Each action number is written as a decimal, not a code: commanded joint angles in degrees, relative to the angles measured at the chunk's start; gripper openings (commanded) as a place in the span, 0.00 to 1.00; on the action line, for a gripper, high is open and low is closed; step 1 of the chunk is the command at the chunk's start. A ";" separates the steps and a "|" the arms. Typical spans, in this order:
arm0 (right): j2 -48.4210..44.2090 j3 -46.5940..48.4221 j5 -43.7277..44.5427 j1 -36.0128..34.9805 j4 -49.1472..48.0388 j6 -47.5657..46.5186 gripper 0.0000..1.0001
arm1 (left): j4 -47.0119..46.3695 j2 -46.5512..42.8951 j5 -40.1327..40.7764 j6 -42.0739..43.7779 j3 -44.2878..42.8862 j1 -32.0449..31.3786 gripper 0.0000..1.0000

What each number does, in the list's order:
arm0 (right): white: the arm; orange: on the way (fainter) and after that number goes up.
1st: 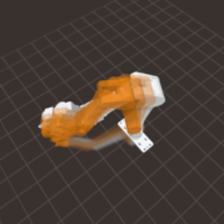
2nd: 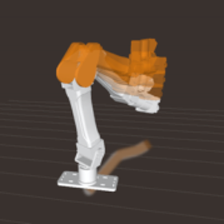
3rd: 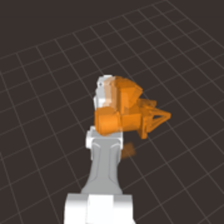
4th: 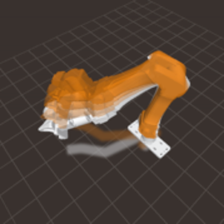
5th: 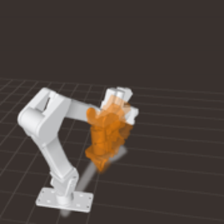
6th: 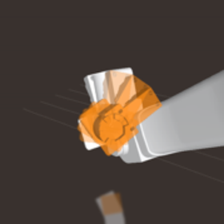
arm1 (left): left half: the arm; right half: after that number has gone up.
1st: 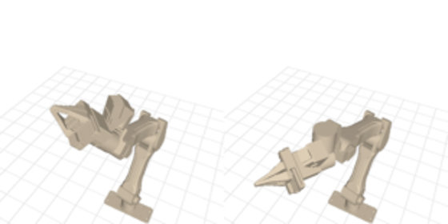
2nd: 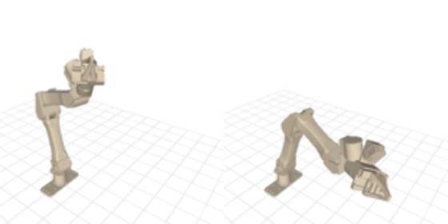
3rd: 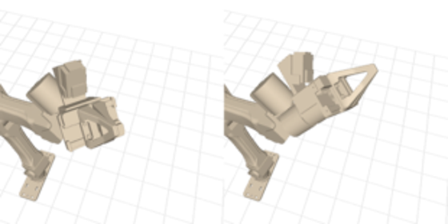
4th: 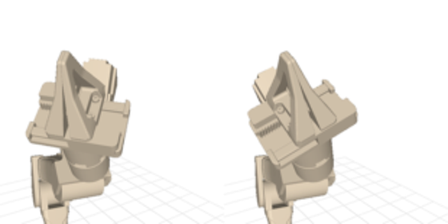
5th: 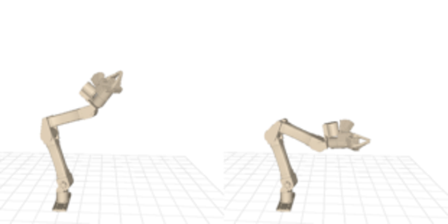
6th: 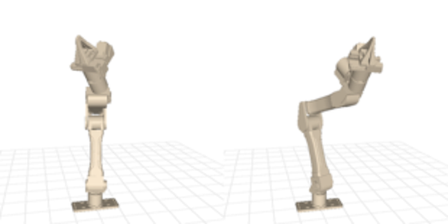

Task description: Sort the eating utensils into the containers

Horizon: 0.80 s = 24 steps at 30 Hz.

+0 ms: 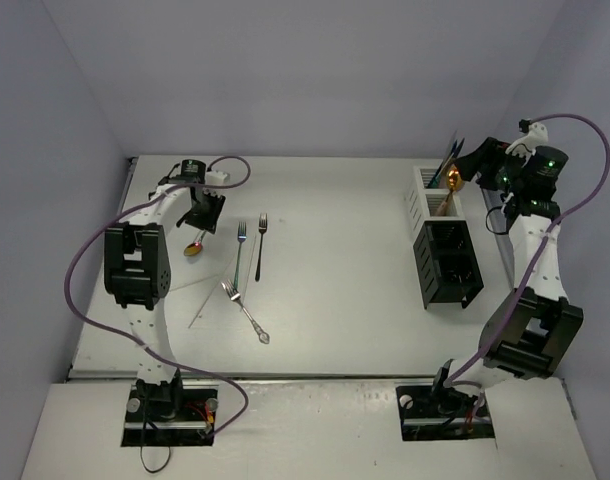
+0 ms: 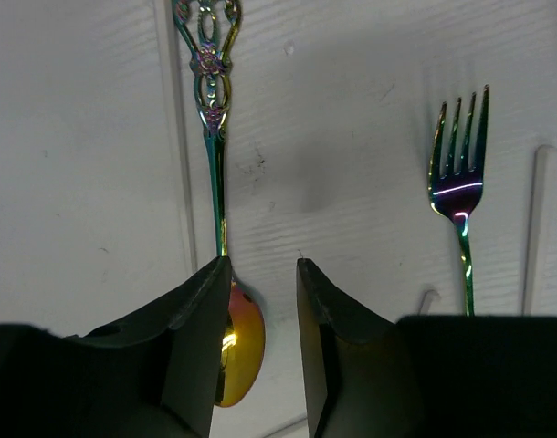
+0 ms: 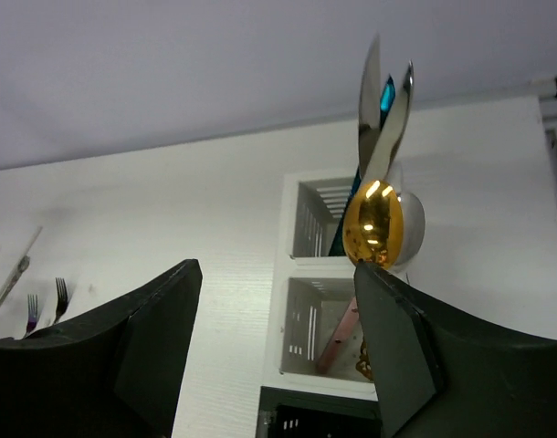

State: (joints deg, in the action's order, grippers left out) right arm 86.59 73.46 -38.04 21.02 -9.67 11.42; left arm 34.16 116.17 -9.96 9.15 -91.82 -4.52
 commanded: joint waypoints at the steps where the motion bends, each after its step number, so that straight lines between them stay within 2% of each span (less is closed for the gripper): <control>1: -5.98 2.03 -2.35 -0.26 -2.77 -1.90 0.67 | 1.69 0.83 0.61 2.40 -5.03 0.29 0.30; 9: -8.52 2.22 -3.26 -0.98 -1.31 -3.16 0.70 | 1.55 3.86 0.44 2.51 -6.35 0.97 0.30; 24: -7.57 1.24 -2.82 -3.02 -0.95 -3.70 0.70 | 1.35 1.25 0.98 4.39 -6.46 1.27 0.30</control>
State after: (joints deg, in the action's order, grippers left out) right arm 79.99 73.49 -39.90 18.77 -7.42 8.67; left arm 35.59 122.05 -9.90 11.96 -95.15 -3.99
